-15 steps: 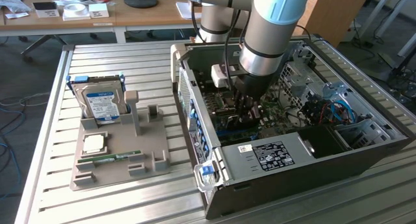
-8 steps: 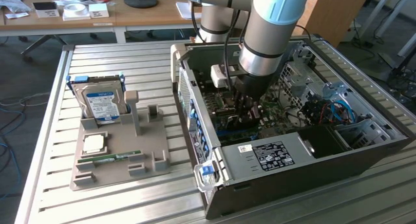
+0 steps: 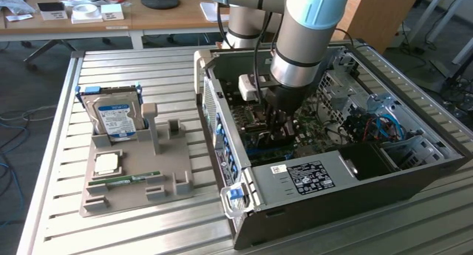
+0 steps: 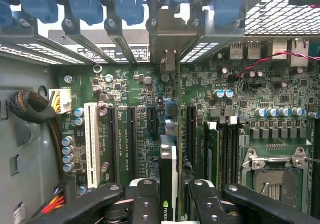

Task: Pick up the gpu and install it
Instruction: 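Insert the gpu into the slot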

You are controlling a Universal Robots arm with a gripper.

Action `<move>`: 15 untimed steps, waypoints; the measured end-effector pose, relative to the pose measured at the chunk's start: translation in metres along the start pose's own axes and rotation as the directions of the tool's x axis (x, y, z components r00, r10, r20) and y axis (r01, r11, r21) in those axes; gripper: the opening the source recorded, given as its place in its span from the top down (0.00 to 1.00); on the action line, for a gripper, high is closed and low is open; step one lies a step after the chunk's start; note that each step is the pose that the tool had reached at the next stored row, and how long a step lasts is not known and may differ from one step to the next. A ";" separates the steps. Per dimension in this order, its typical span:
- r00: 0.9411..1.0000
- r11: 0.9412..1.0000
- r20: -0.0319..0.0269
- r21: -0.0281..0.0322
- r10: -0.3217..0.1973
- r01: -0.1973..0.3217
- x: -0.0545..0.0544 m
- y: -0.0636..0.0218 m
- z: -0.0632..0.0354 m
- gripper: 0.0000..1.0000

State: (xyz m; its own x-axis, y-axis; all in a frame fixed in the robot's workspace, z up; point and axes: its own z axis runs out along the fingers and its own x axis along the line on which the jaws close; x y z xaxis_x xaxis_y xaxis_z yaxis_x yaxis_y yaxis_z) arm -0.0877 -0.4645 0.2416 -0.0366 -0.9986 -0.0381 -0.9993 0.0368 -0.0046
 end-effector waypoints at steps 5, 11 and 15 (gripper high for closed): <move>1.000 1.000 0.000 0.000 0.000 0.000 0.000 0.0004 0.0009 0.73; 1.000 1.000 0.000 0.000 0.000 0.000 0.000 0.0004 0.0009 0.73; 1.000 1.000 0.001 0.000 0.001 -0.001 0.000 0.0008 0.0012 0.72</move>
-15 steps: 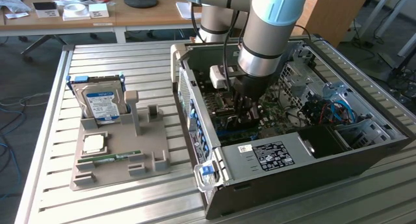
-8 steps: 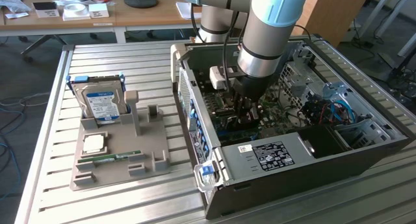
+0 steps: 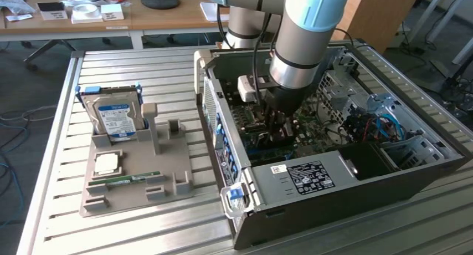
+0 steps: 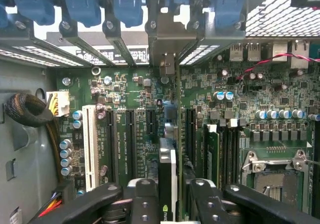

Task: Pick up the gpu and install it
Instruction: 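Insert the gpu into the slot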

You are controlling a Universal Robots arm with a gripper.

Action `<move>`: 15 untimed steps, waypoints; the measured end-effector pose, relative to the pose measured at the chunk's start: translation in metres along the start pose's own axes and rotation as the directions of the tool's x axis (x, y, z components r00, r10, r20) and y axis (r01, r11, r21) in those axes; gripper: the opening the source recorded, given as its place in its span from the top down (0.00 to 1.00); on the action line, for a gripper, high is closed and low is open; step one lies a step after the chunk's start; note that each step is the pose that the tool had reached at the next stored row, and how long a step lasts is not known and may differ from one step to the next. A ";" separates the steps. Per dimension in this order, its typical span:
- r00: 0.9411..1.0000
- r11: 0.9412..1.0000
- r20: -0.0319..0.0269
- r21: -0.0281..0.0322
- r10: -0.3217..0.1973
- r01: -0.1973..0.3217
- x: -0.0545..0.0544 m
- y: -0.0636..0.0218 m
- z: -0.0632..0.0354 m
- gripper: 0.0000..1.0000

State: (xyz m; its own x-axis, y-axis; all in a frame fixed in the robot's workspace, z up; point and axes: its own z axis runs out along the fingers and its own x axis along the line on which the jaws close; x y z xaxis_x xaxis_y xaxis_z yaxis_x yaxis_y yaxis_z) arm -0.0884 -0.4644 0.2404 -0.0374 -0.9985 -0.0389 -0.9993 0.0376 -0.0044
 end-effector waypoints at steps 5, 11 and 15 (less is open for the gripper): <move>1.000 1.000 -0.001 0.000 -0.001 0.001 0.000 -0.0004 -0.0003 0.55; 1.000 1.000 -0.001 0.000 -0.001 0.001 0.000 -0.0004 -0.0003 0.42; 1.000 1.000 -0.001 0.000 -0.001 0.001 0.000 -0.0004 -0.0004 0.42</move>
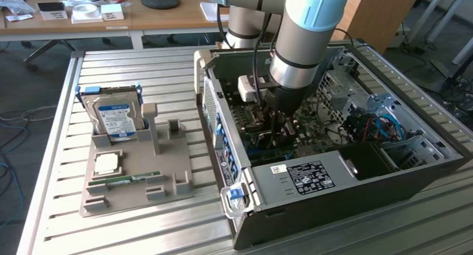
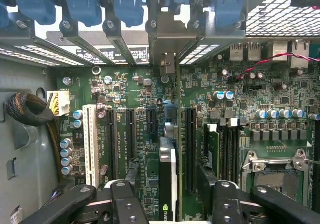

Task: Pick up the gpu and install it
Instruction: 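Insert the gpu into the slot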

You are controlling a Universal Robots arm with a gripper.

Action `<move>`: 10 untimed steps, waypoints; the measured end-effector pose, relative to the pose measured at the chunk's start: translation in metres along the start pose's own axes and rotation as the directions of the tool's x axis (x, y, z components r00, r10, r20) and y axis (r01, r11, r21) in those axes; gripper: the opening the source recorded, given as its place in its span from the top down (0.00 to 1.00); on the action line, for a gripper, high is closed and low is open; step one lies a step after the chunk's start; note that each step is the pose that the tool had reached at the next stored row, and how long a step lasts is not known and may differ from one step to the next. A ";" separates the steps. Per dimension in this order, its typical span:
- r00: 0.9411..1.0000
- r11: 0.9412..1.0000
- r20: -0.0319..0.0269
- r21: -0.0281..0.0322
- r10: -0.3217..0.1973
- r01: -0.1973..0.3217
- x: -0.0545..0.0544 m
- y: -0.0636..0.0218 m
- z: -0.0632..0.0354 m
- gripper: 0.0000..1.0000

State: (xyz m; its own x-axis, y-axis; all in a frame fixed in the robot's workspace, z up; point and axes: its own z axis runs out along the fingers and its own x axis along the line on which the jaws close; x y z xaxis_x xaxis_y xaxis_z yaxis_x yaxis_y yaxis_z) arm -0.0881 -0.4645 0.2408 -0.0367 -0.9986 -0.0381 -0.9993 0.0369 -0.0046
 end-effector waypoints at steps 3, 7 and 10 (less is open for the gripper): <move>1.000 1.000 0.000 0.000 -0.001 0.001 0.000 0.0000 -0.0025 0.42; 1.000 1.000 0.000 0.000 -0.002 0.002 0.000 0.0000 -0.0107 0.42; 1.000 1.000 0.000 0.000 -0.002 0.002 -0.001 -0.0001 -0.0204 0.42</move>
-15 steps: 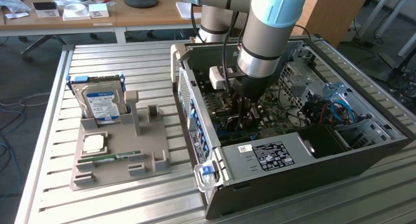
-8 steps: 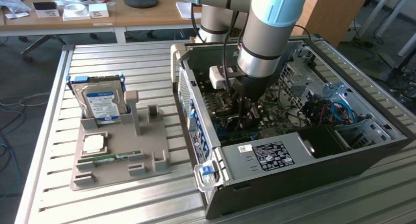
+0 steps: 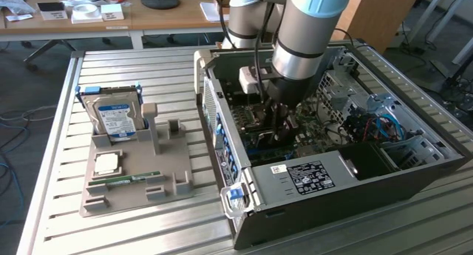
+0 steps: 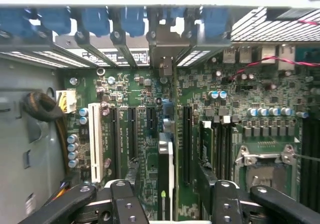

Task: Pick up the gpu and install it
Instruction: 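Insert the gpu into the slot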

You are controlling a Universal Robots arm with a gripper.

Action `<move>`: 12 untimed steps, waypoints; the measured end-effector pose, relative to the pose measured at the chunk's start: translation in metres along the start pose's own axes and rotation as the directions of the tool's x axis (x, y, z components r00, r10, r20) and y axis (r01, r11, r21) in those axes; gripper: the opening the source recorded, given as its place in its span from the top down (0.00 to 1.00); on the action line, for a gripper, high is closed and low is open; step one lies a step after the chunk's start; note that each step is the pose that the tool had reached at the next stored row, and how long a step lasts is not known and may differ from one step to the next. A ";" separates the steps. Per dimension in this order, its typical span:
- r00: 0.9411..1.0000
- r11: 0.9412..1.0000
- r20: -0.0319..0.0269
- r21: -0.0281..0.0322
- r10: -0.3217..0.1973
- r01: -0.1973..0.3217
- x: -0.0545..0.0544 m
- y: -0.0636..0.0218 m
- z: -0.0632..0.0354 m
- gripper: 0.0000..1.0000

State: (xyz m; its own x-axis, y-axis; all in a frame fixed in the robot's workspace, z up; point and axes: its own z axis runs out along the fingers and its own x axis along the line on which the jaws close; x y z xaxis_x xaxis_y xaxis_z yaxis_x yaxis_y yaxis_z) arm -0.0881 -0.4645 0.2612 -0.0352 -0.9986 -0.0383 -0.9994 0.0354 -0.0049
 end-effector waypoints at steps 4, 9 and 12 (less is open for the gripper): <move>1.000 1.000 0.000 0.000 0.000 0.000 -0.001 -0.0001 -0.0137 0.42; 1.000 1.000 0.000 0.000 -0.002 0.002 -0.001 -0.0001 -0.0269 0.42; 1.000 1.000 0.000 0.000 -0.004 0.004 -0.001 -0.0002 -0.0335 0.42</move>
State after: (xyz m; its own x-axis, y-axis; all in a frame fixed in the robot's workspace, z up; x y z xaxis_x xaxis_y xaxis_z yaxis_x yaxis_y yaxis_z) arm -0.0881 -0.4645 0.2947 -0.0316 -0.9988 -0.0382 -0.9995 0.0318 -0.0050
